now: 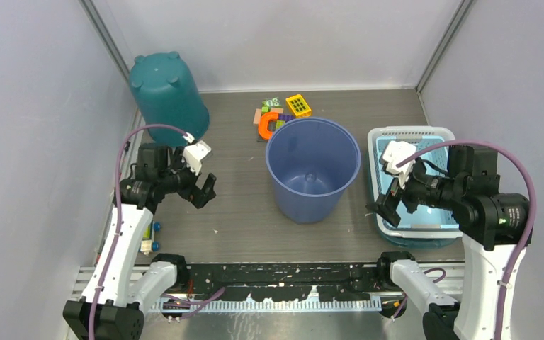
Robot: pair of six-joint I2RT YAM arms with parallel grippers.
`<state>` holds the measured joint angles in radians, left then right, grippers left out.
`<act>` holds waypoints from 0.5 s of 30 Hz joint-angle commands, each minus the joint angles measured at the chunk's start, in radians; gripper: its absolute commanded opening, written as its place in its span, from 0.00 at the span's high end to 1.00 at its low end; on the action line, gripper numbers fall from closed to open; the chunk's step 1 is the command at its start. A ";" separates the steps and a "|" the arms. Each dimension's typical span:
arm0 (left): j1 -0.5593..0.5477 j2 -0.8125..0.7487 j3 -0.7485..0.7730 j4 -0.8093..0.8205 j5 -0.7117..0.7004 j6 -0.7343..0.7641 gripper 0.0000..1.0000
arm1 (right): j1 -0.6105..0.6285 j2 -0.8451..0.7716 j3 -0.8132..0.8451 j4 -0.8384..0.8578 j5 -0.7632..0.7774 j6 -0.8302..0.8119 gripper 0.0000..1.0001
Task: Turn the large container upside down
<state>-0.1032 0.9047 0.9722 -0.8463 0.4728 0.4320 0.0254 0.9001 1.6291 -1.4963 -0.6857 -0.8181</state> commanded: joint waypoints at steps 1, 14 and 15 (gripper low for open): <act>0.003 -0.009 -0.003 0.028 0.056 0.009 0.00 | 0.005 0.028 0.005 -0.116 -0.021 -0.098 0.00; 0.003 0.028 -0.019 0.062 0.039 0.002 0.00 | 0.634 0.197 -0.027 0.255 0.660 0.202 0.00; 0.003 0.028 -0.022 0.063 0.035 0.001 0.00 | 0.697 0.217 -0.020 0.257 0.716 0.205 0.00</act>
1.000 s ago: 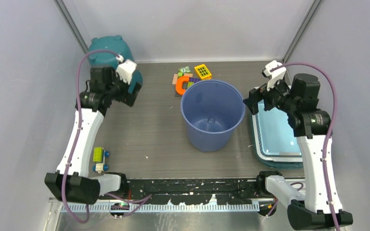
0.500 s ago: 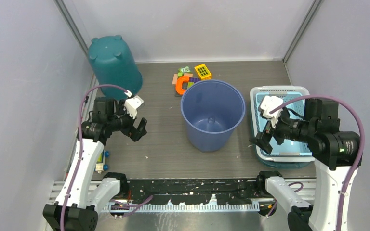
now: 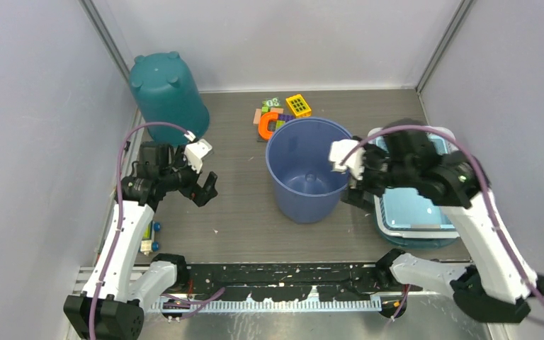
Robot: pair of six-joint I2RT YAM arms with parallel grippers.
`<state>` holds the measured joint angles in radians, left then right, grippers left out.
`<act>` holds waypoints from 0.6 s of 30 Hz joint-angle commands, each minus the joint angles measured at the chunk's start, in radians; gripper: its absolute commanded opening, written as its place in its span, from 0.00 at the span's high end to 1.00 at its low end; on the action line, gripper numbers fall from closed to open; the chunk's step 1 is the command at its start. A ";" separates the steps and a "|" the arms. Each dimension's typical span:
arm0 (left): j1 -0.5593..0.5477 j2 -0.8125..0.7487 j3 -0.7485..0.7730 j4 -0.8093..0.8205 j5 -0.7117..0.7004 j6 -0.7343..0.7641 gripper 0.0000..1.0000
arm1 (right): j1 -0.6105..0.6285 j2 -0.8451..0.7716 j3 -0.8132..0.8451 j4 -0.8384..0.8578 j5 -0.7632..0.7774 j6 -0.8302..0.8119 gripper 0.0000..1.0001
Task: Turn the large container upside down
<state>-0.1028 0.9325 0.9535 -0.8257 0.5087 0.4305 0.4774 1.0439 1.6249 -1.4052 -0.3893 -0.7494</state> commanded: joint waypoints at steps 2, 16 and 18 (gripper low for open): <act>0.002 0.002 -0.008 0.046 -0.010 0.003 0.00 | 0.307 0.099 0.022 0.147 0.406 0.134 0.00; 0.003 0.032 -0.033 0.064 -0.029 0.006 0.00 | 0.479 0.015 -0.242 0.337 0.439 0.020 0.09; 0.003 0.034 -0.035 0.065 -0.033 0.007 0.00 | 0.495 0.016 -0.255 0.350 0.438 0.013 0.12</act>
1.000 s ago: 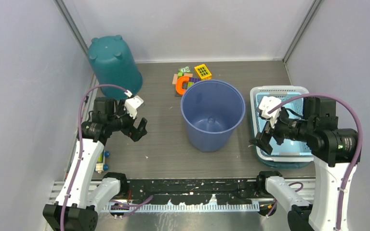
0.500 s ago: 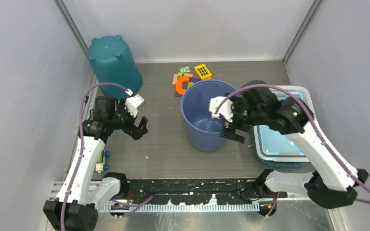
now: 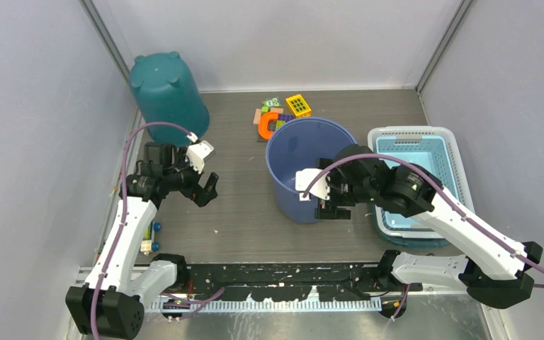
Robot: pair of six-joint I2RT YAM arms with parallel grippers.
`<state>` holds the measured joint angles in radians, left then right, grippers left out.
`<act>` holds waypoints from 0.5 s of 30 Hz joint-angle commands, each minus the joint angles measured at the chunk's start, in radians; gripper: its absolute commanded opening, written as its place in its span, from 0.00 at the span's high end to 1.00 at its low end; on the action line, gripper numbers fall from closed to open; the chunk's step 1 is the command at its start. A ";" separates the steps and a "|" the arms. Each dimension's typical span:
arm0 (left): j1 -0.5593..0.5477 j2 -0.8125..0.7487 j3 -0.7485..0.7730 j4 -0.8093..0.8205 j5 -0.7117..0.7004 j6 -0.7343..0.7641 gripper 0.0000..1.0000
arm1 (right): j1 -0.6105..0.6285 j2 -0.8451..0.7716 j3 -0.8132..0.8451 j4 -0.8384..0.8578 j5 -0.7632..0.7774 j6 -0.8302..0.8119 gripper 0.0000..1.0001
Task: Turn the large container upside down
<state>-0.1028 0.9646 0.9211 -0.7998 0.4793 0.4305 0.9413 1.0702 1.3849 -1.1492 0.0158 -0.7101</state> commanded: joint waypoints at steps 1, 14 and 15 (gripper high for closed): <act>0.003 0.002 -0.002 0.040 -0.006 0.007 0.00 | 0.039 -0.006 -0.020 0.099 0.035 -0.029 0.13; 0.003 -0.001 -0.003 0.041 -0.006 0.006 0.00 | 0.059 0.124 0.054 0.017 -0.128 0.013 0.55; 0.003 -0.002 -0.003 0.041 -0.005 0.007 0.00 | 0.060 0.137 0.069 0.005 -0.134 0.019 0.62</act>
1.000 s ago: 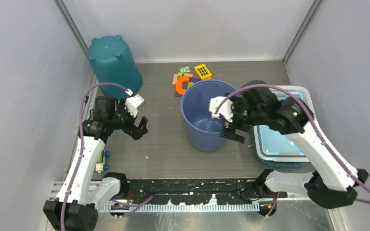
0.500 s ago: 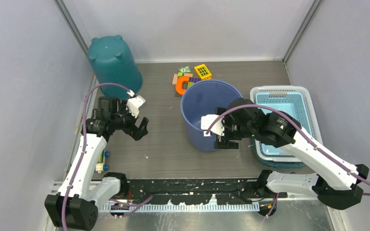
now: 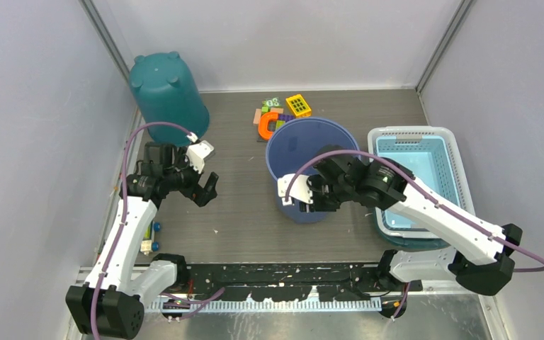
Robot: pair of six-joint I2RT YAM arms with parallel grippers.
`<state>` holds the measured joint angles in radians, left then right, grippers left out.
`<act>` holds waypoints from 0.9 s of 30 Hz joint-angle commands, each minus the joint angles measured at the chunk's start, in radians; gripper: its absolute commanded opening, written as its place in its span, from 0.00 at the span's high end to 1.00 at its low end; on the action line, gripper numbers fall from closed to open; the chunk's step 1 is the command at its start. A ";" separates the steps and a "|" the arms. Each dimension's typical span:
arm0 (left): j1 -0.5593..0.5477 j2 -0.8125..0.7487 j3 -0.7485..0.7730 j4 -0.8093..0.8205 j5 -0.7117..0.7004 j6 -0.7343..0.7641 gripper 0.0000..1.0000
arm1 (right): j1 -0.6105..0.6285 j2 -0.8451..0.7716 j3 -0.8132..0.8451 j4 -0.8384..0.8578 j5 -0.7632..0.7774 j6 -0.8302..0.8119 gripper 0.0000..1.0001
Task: Turn the large container upside down
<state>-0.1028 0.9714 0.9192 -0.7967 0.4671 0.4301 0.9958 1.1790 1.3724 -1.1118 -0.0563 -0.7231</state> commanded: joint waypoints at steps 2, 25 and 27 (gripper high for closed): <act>0.003 -0.013 -0.002 0.038 0.006 0.007 0.00 | 0.005 0.054 0.110 -0.060 -0.083 0.040 0.73; 0.003 -0.028 -0.002 0.040 0.014 0.004 0.00 | -0.033 0.205 0.387 -0.040 -0.346 0.273 0.99; 0.003 -0.033 -0.002 0.043 0.009 0.000 0.00 | -0.057 0.218 0.392 -0.016 -0.382 0.310 0.99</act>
<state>-0.1028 0.9665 0.9173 -0.7963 0.4675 0.4301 0.9745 1.3838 1.7042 -1.2404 -0.3477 -0.4969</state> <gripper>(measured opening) 0.996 0.119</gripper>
